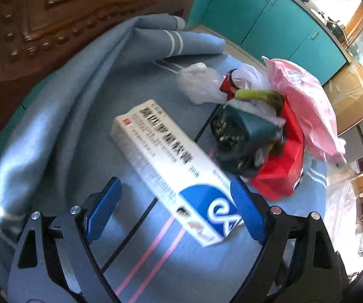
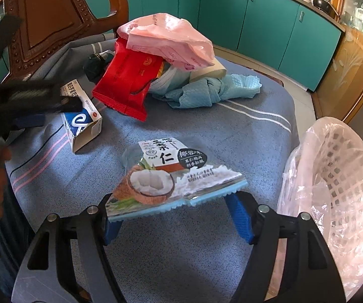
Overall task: Collect trash
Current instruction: 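Grasp the white-blue ointment box with the left tool while the right tool holds the wrapper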
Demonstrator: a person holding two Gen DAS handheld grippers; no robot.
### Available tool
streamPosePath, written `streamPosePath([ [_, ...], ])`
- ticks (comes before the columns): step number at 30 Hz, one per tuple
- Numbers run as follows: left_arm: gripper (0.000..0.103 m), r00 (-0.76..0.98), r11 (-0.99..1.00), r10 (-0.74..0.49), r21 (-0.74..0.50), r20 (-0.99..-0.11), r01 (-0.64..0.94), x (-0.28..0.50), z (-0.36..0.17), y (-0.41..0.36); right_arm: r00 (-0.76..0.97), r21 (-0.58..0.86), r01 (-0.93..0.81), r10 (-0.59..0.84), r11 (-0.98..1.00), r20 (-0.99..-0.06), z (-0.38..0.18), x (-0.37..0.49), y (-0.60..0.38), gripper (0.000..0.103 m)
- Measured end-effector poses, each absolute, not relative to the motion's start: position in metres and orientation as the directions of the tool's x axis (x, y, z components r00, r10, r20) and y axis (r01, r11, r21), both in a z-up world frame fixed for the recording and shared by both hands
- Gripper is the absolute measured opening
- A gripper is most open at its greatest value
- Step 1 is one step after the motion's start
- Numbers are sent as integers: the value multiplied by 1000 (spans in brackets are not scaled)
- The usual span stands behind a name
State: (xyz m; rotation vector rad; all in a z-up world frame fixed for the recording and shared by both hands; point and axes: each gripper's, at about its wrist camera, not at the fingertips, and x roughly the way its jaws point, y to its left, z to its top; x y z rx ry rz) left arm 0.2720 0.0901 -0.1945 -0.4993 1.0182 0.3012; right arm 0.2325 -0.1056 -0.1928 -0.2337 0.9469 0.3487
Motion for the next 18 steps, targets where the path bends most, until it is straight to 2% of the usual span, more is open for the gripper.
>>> streamPosePath([
  [2, 91, 489, 862, 41, -217, -871, -459, 281, -198, 85, 535, -43, -391, 188, 920, -824, -193, 233, -106, 71],
  [6, 91, 476, 887, 87, -149, -875, -437, 288, -204, 77, 535, -43, -391, 189, 920, -824, -193, 233, -106, 71],
  [9, 79, 485, 904, 89, -134, -870, -406, 282, -204, 75, 536, -42, -390, 190, 920, -823, -192, 233, -106, 71],
  [12, 61, 500, 925, 88, -115, -861, -362, 270, -203, 76, 537, -43, -389, 188, 920, -823, -192, 233, -107, 71],
  [14, 44, 518, 932, 63, -135, -853, -336, 257, -201, 81, 537, -43, -389, 188, 920, -823, -192, 233, -106, 71],
  [16, 33, 527, 938, 30, -158, -850, -309, 246, -200, 85, 537, -41, -388, 190, 921, -822, -192, 233, -106, 71],
  [18, 31, 529, 942, -27, -199, -848, -271, 231, -199, 89, 538, -41, -387, 189, 921, -821, -192, 233, -106, 71],
])
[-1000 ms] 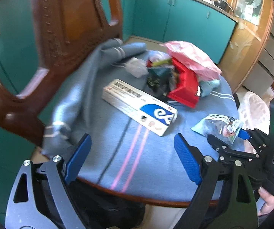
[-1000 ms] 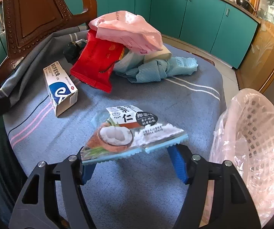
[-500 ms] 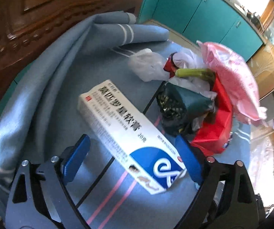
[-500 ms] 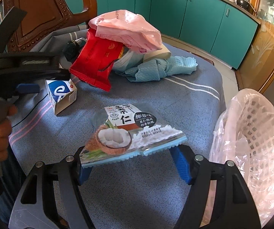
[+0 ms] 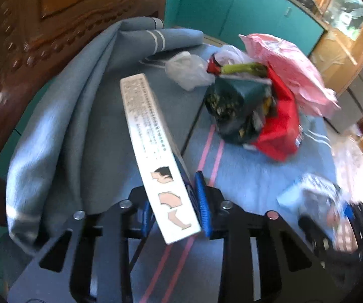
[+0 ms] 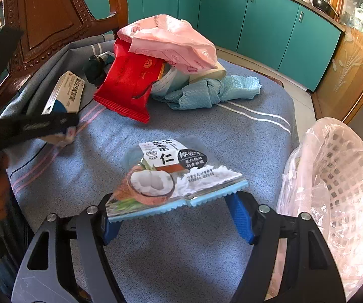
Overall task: Collect trash
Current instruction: 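Grasp the white-blue ointment box with the left tool while the right tool holds the wrapper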
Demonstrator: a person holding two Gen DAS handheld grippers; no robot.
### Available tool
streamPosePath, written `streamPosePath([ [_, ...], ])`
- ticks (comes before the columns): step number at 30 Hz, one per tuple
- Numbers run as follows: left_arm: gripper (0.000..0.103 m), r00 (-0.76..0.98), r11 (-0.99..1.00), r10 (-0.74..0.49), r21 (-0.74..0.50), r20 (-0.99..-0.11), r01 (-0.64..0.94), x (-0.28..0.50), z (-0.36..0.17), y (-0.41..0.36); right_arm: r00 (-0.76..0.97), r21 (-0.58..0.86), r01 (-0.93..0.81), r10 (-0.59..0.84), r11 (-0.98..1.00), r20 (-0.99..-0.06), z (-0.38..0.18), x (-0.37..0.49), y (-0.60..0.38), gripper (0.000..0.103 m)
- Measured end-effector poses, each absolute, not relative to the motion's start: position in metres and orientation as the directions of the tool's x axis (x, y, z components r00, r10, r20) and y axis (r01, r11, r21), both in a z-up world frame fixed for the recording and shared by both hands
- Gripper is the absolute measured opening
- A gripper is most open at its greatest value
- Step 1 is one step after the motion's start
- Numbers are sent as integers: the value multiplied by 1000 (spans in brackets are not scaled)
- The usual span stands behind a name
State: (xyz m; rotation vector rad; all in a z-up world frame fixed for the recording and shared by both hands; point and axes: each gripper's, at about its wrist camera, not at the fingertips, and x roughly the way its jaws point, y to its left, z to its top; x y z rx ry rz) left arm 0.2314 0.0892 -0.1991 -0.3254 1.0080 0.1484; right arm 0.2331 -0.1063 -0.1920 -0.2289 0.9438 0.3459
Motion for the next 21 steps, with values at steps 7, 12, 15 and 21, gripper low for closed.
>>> streamPosePath([
  [7, 77, 561, 962, 56, -106, -826, -253, 202, -175, 80, 537, -50, -386, 180, 921, -824, -194, 234, -103, 72],
  [12, 83, 532, 969, 127, -10, -837, -247, 217, -173, 68, 544, -50, -384, 182, 922, -819, -193, 234, -102, 72],
  [15, 83, 481, 961, 158, 22, -862, -276, 233, -188, 66, 543, -54, -382, 177, 923, -821, -194, 236, -102, 72],
  [21, 65, 501, 965, 157, 25, -851, -260, 234, -189, 62, 527, -55, -396, 178, 917, -831, -200, 240, -100, 72],
])
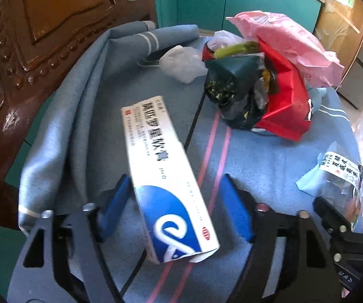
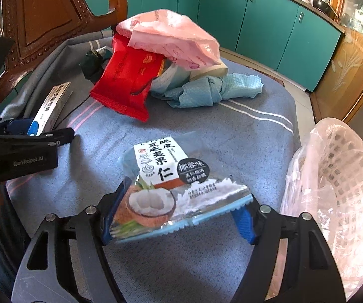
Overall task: Collect trash
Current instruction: 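Grasp the white-blue ointment box with the left tool while the right tool holds the wrapper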
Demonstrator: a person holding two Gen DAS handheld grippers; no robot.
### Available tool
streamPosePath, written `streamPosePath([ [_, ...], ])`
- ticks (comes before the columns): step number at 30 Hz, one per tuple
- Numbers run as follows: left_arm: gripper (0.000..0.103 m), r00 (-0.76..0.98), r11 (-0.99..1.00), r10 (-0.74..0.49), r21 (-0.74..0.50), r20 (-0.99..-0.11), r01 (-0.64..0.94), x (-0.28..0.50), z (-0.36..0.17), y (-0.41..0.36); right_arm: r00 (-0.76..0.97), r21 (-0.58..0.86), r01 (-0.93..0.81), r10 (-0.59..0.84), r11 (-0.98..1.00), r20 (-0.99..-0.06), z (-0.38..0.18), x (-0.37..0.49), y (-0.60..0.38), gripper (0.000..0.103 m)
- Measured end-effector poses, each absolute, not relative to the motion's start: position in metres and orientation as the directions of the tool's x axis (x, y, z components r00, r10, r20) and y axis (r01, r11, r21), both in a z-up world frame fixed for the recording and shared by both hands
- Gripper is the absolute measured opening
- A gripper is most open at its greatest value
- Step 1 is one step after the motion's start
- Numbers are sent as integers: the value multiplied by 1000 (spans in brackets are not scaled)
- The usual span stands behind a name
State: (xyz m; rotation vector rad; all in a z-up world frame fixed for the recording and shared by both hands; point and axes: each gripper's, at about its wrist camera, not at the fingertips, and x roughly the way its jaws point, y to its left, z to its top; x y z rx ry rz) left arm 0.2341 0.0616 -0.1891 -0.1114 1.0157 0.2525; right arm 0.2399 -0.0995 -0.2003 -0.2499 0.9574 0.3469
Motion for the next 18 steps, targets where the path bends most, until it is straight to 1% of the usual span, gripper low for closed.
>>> streamPosePath([
  [1, 56, 505, 965, 160, 27, -848, -260, 233, -188, 62, 522, -51, -400, 182, 915, -833, -201, 241, -98, 72],
  [3, 53, 512, 965, 153, 16, -845, -263, 228, -186, 64, 519, -47, -408, 190, 912, -833, -202, 241, -95, 72],
  [5, 47, 519, 965, 154, 14, -841, -263, 221, -183, 66, 516, -42, -417, 198, 908, -833, -202, 240, -92, 72],
  [6, 45, 522, 964, 153, 12, -839, -264, 219, -184, 70, 513, -37, -427, 208, 904, -833, -201, 239, -90, 68],
  [7, 39, 526, 964, 151, 7, -837, -266, 217, -184, 69, 510, -35, -433, 213, 901, -833, -201, 239, -88, 64],
  [11, 39, 534, 964, 136, -12, -835, -264, 212, -186, 73, 517, -43, -450, 221, 892, -827, -198, 235, -83, 61],
  [18, 38, 557, 969, 127, -18, -821, -247, 190, -178, 67, 538, -15, -442, 251, 897, -805, -186, 236, -90, 61],
])
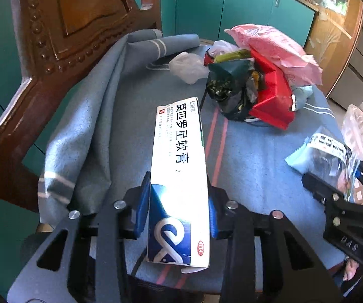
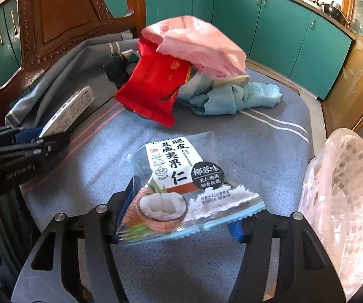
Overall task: Collect trash
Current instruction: 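Grasp the white-blue ointment box with the left tool while the right tool holds the wrapper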
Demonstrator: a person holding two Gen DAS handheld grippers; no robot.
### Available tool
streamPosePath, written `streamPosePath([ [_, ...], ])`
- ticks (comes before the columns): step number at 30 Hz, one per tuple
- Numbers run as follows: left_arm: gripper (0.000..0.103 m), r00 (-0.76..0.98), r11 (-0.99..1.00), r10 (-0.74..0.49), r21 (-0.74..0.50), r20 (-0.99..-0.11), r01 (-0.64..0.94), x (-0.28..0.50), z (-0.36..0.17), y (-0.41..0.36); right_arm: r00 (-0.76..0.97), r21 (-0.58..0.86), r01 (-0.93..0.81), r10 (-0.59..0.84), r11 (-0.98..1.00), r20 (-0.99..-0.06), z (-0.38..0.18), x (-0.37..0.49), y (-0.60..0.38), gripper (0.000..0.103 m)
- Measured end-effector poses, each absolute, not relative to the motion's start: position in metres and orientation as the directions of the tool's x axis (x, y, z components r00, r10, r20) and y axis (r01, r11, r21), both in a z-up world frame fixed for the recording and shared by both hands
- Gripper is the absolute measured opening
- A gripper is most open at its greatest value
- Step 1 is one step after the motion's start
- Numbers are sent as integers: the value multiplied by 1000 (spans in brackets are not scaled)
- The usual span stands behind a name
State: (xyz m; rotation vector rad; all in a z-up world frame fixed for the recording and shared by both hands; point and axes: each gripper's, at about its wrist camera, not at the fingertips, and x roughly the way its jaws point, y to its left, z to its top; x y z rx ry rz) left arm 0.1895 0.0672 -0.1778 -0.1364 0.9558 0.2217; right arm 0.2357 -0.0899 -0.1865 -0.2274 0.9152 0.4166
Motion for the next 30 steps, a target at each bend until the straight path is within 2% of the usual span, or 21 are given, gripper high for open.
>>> streamPosePath([
  [23, 38, 661, 973, 188, 44, -726, -228, 153, -134, 44, 572, -25, -416, 240, 909, -784, -181, 233, -95, 61],
  [30, 38, 662, 973, 189, 46, -725, -227, 154, -133, 46, 571, -29, -417, 237, 908, -786, -181, 233, -95, 61],
])
